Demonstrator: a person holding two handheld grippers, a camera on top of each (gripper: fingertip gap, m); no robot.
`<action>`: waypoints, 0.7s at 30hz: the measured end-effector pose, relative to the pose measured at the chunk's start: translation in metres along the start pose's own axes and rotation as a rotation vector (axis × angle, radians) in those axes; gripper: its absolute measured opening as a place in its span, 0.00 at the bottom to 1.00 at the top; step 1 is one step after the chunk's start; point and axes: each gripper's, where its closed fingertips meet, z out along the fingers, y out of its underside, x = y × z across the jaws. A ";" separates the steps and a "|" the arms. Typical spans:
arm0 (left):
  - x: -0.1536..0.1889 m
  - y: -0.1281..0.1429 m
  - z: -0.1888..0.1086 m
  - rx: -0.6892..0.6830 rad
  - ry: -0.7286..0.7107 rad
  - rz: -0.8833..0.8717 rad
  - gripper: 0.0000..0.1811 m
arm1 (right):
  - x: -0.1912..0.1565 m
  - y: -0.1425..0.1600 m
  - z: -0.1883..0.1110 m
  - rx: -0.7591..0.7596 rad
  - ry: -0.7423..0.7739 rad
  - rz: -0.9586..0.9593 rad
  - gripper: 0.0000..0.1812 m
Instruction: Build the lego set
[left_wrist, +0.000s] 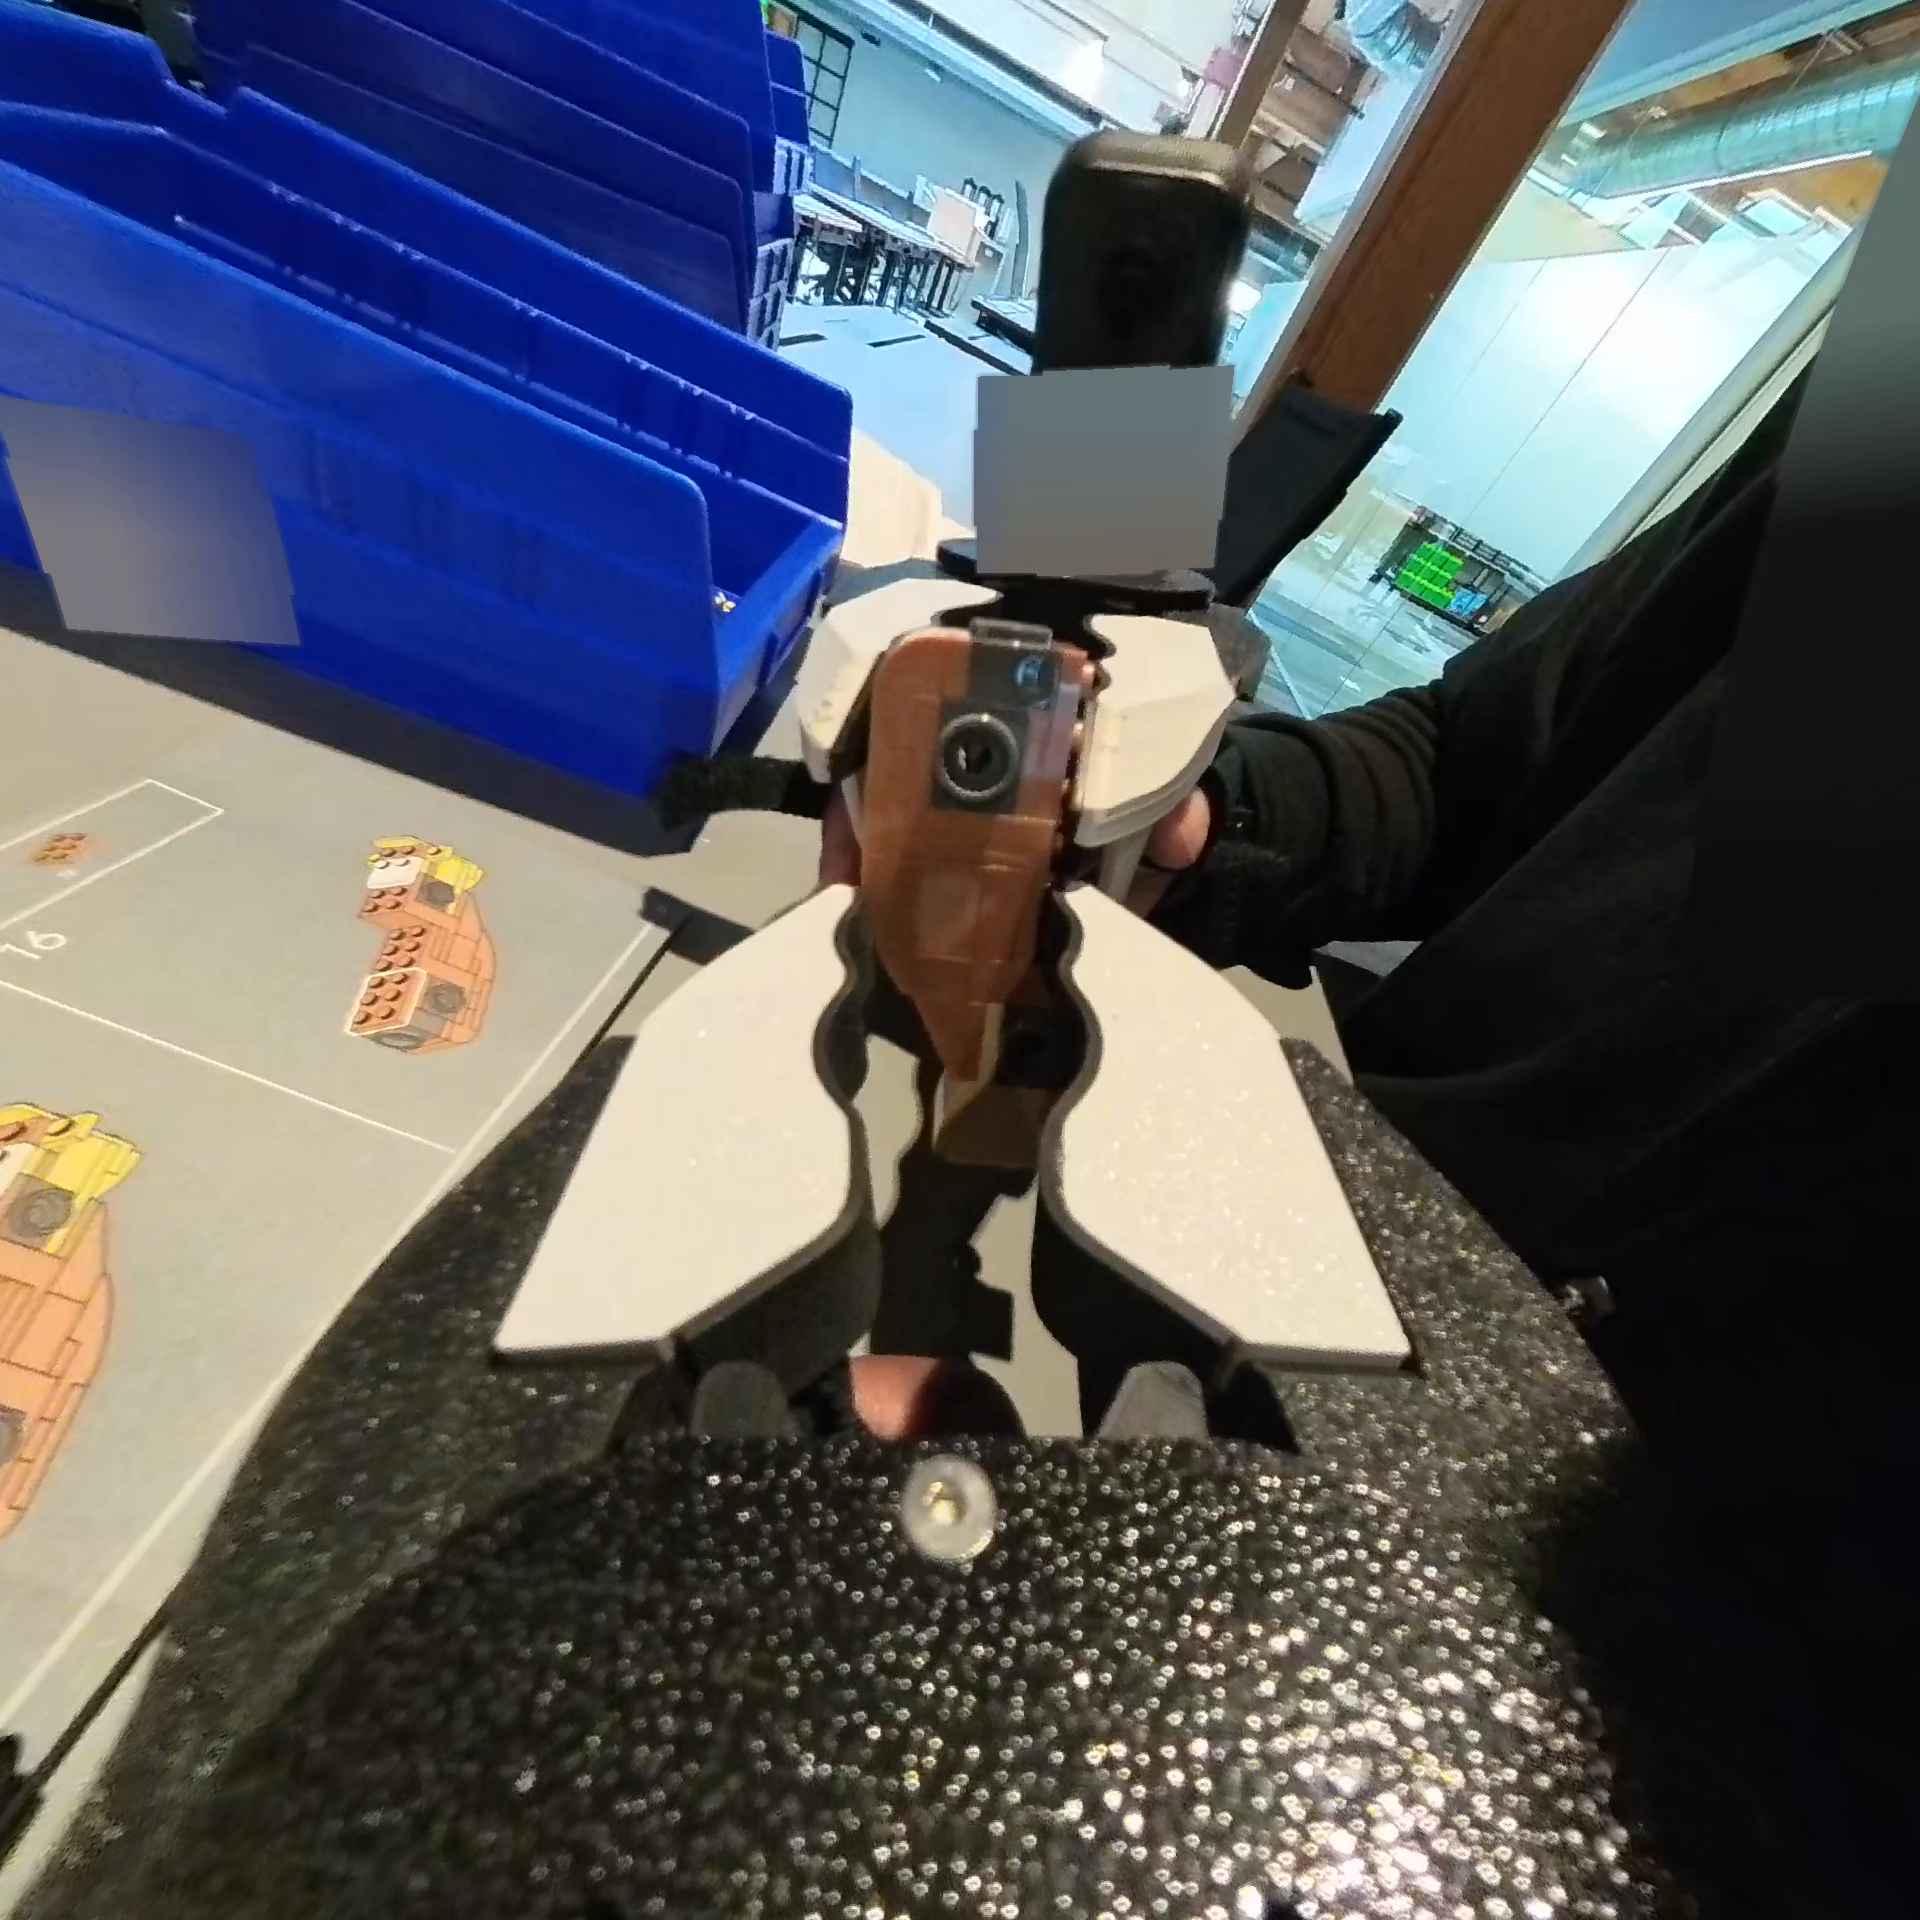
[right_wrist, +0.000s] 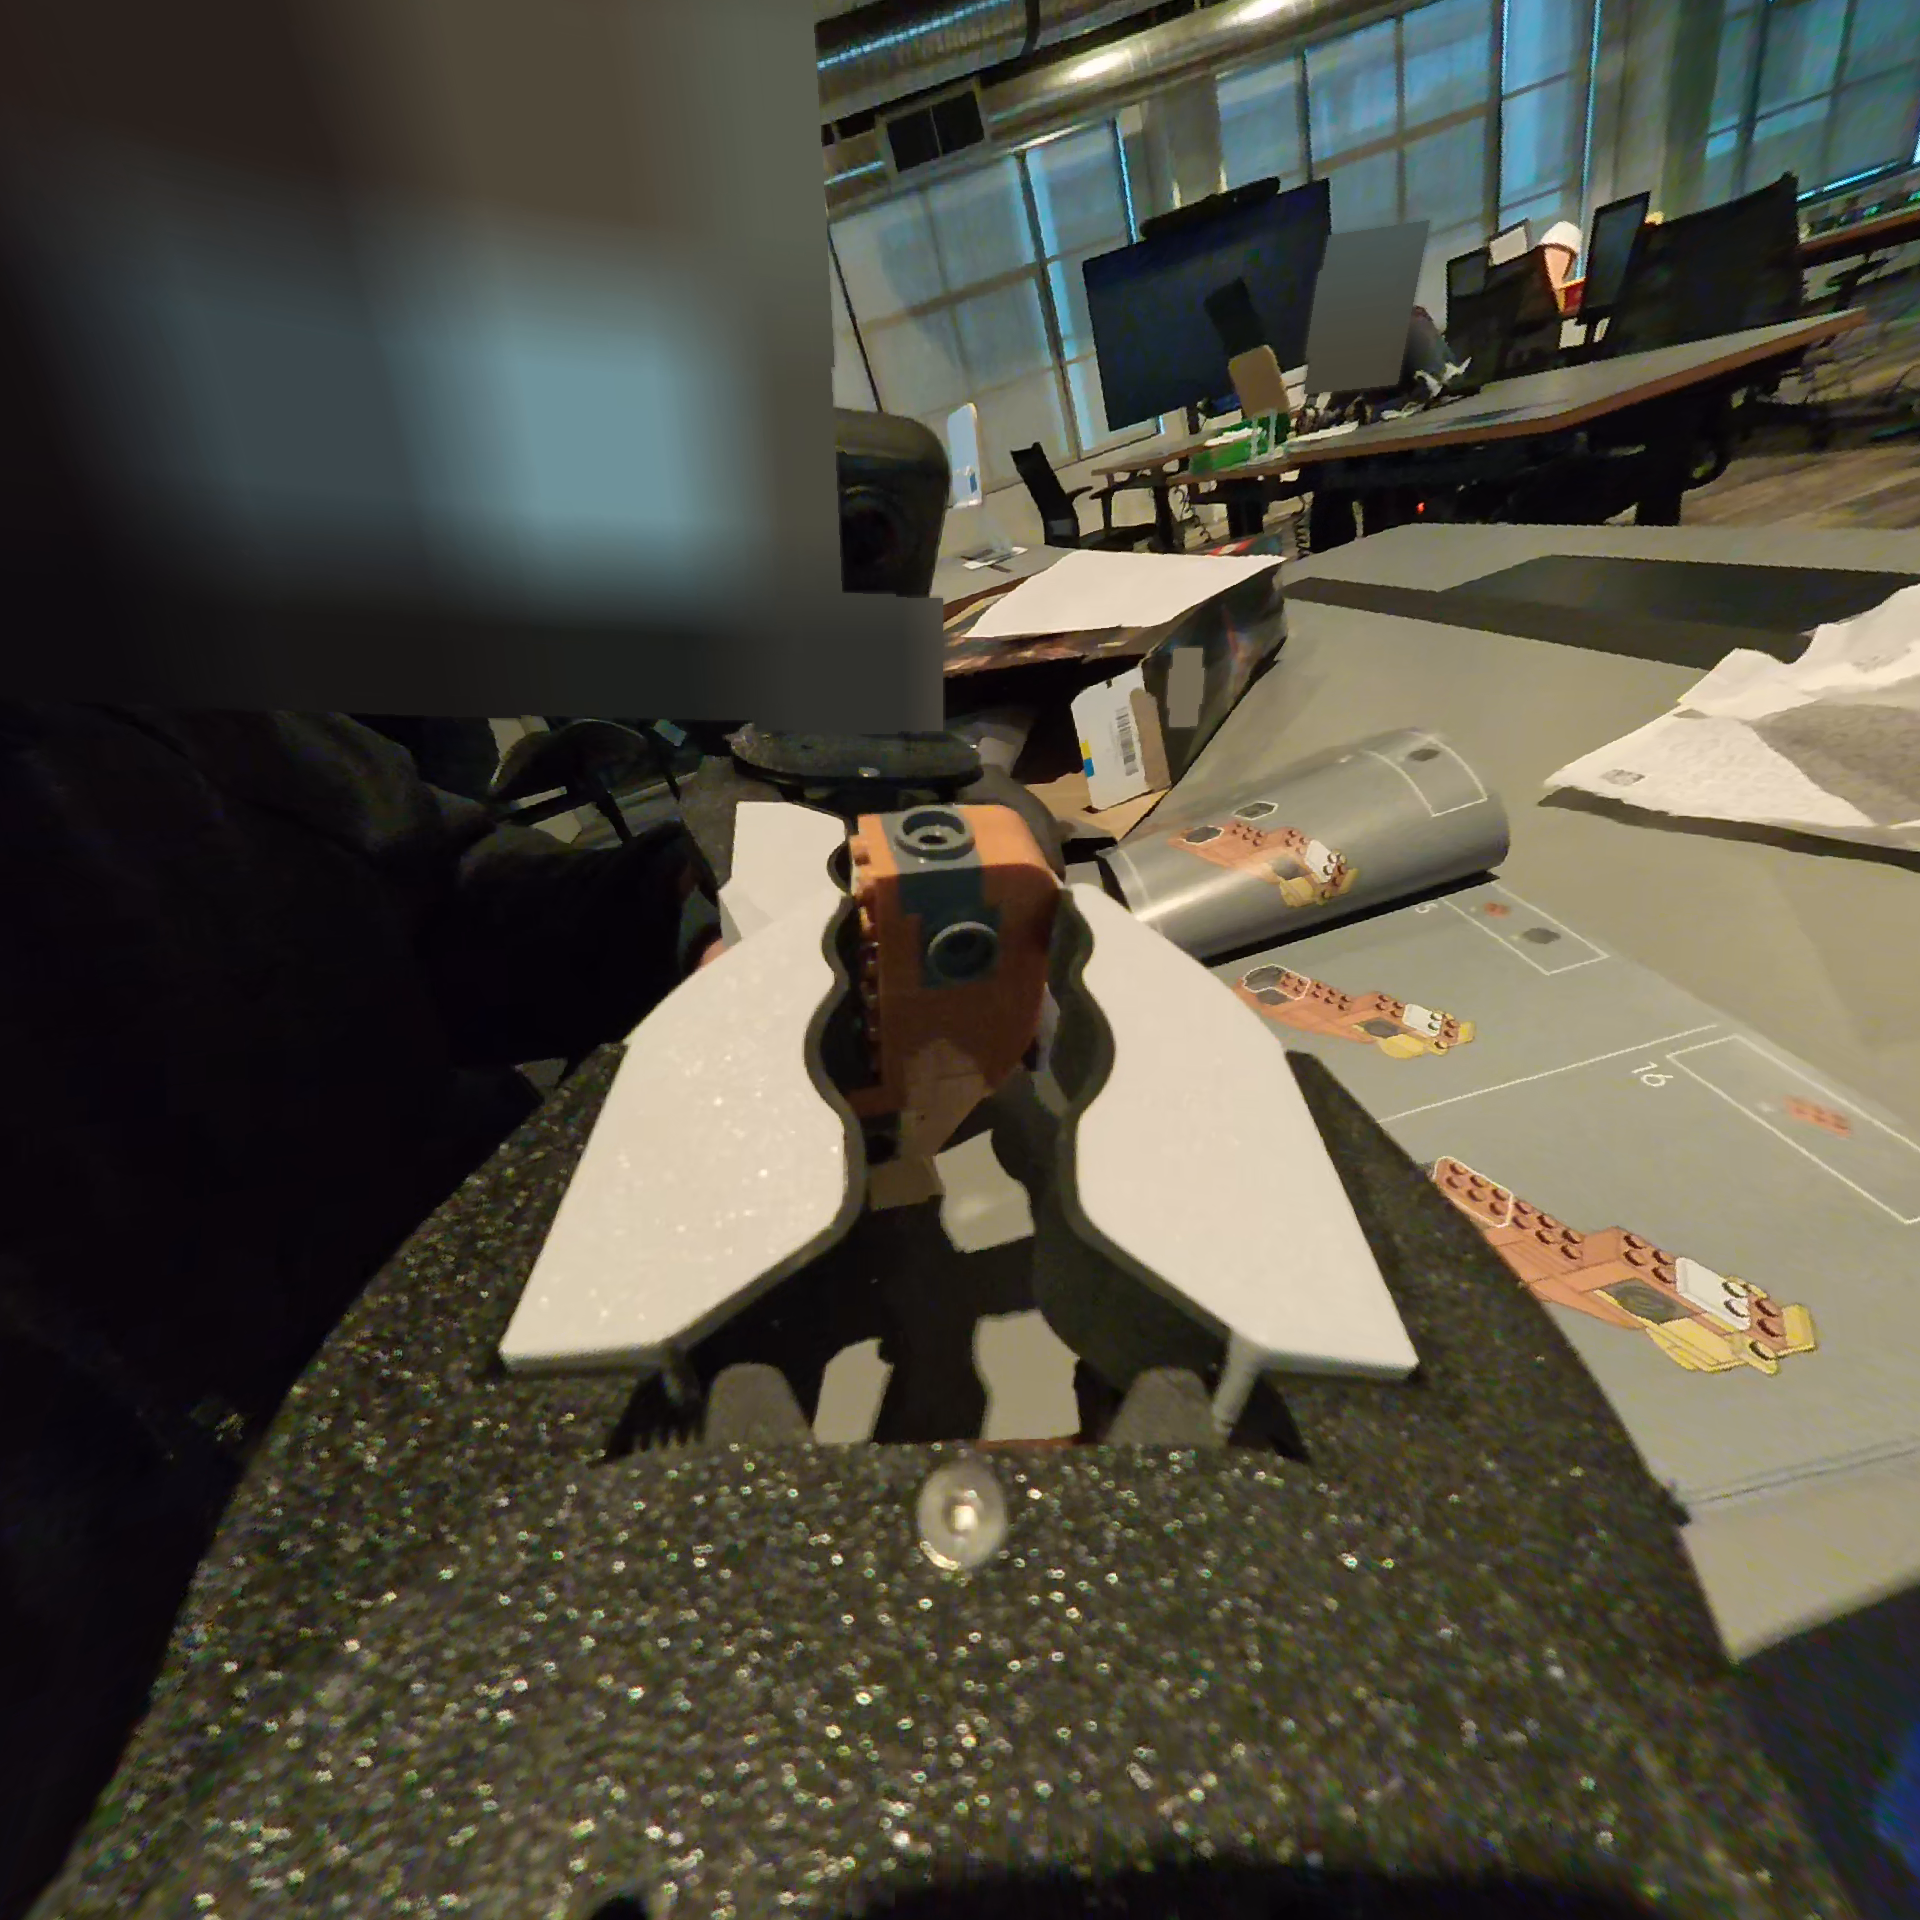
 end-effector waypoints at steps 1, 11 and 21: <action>0.000 0.000 0.000 0.000 0.000 -0.003 0.17 | 0.000 0.000 0.000 0.001 -0.001 0.003 0.19; -0.006 0.007 0.001 -0.047 -0.026 -0.033 0.17 | 0.007 0.000 -0.007 -0.057 0.035 -0.047 0.22; -0.003 0.008 0.000 -0.057 -0.021 0.010 0.17 | 0.003 0.000 -0.008 -0.042 0.027 -0.101 0.19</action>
